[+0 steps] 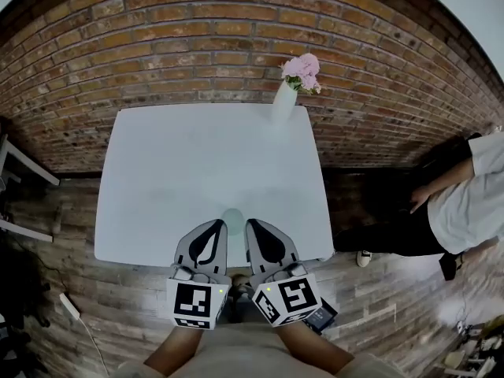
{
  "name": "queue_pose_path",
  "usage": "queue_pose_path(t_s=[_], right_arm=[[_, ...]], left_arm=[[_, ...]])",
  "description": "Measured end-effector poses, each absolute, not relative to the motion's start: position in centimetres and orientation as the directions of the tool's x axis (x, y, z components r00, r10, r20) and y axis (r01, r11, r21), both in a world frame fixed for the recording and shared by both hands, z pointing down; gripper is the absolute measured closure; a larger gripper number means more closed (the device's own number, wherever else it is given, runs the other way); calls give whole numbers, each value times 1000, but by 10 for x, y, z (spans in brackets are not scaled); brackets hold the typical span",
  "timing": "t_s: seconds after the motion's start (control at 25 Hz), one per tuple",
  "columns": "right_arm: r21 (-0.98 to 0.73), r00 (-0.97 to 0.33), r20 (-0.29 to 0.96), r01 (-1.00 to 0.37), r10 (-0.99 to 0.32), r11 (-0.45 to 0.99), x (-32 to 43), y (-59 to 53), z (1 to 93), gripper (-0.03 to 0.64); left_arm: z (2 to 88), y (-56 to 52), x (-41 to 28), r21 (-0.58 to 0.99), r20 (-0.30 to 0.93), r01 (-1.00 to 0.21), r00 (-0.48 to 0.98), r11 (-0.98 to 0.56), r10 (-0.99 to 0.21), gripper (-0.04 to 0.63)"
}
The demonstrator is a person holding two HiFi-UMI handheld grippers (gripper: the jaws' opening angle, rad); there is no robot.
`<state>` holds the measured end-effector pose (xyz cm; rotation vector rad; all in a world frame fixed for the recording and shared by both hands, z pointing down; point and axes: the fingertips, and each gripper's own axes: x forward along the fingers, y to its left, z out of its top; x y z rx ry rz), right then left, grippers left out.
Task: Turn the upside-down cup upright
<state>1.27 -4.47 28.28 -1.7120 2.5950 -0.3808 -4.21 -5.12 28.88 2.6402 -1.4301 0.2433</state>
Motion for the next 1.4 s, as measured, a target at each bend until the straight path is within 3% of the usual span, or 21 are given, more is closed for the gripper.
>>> queue_pose_path(t_s=[0.6, 1.4], right_arm=[[-111, -432, 80, -899, -898, 423, -1, 9, 219, 609], [-119, -424, 87, -903, -901, 413, 14, 13, 223, 609]], left_arm=[[230, 2, -42, -25, 121, -833, 546, -552, -829, 586], [240, 11, -35, -31, 157, -844, 525, -536, -836, 586]])
